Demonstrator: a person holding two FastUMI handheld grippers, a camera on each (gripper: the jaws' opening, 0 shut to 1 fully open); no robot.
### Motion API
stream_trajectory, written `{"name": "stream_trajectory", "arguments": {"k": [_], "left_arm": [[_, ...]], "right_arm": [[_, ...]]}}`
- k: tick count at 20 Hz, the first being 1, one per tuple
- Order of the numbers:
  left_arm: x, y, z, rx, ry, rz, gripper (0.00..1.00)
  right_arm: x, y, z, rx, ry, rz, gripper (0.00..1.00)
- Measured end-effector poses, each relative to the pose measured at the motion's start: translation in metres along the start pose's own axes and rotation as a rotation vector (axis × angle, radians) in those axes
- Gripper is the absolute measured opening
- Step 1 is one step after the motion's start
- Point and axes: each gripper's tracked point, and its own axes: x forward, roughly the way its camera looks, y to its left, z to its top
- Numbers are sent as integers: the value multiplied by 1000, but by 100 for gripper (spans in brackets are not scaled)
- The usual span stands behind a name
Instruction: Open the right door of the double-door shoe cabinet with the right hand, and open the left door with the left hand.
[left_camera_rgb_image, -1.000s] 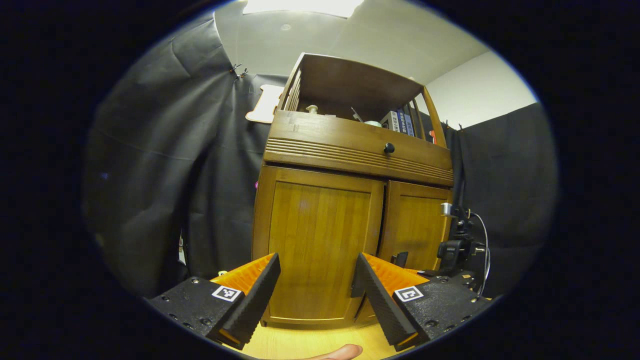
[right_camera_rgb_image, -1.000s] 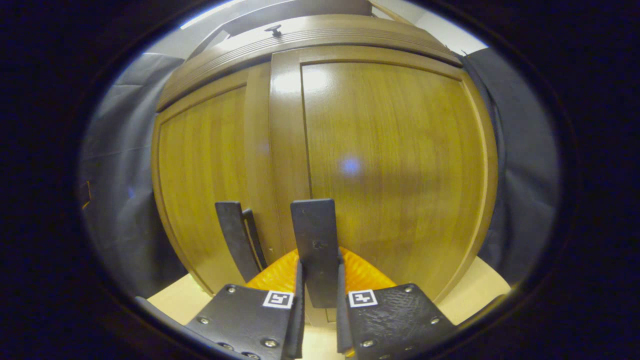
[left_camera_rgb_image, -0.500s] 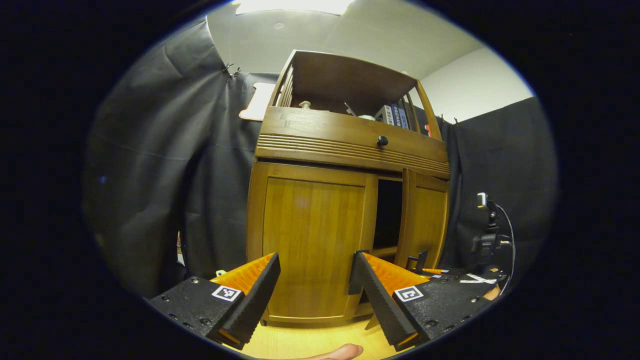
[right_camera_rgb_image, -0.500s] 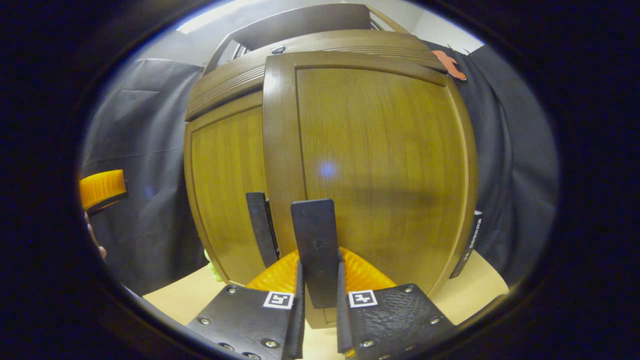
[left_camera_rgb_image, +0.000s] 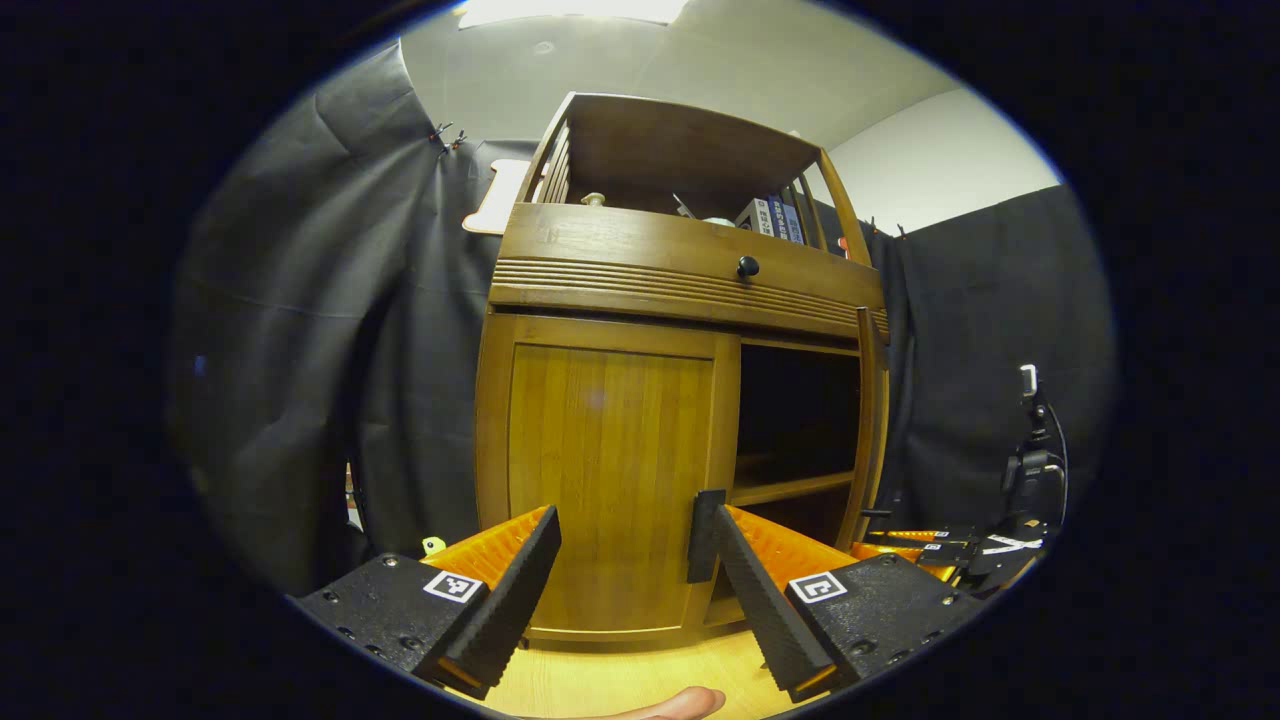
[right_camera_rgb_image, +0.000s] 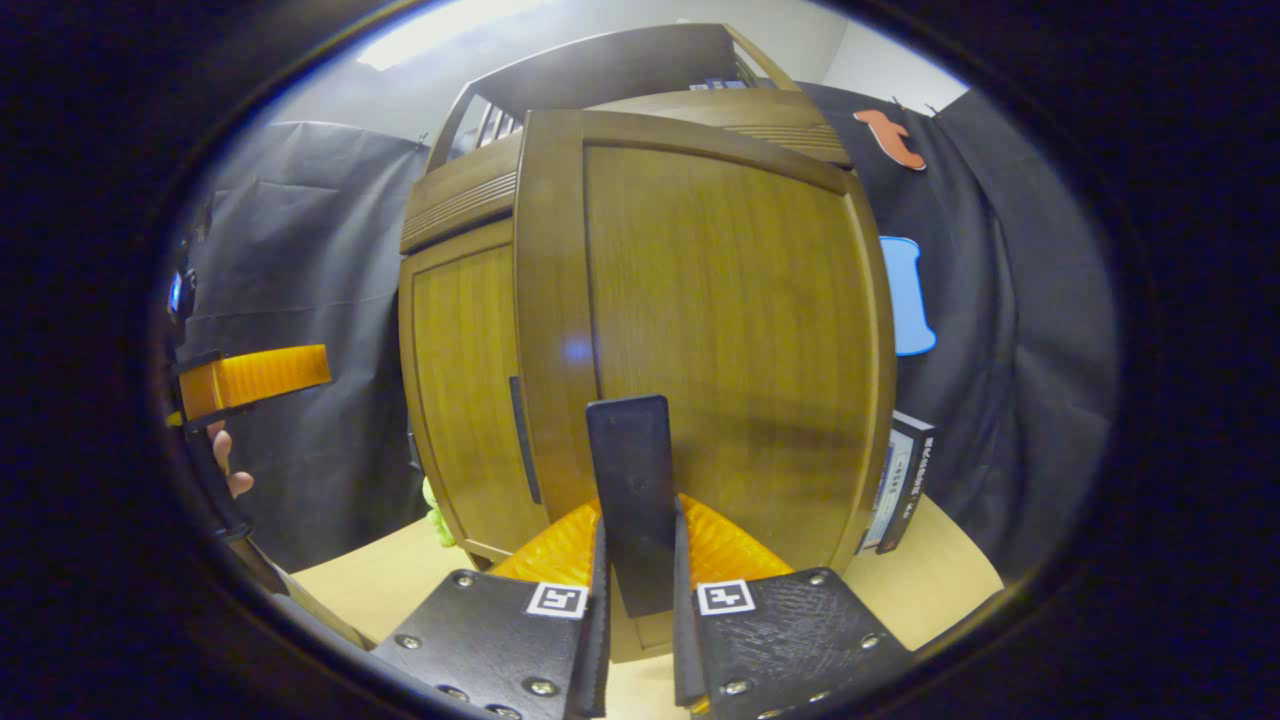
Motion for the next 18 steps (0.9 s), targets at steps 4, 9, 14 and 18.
{"name": "stream_trajectory", "arguments": {"k": [4,9,14,18], "left_arm": [[-1,-3,1,12,-7,-3,96],[-1,-11,-4,31,-3,-15,92],[1,-12,-5,36,1,-15,98],[1,-14,-7,37,4,-17,96]], "right_arm": [[-1,-1,2,10,-10,-8,24],[-3,-6,3,3,-10,-30,25],[-8,-14,4,-4,-12,-59,25],[-9,-18,5,-13,-12,-78,25]]}}
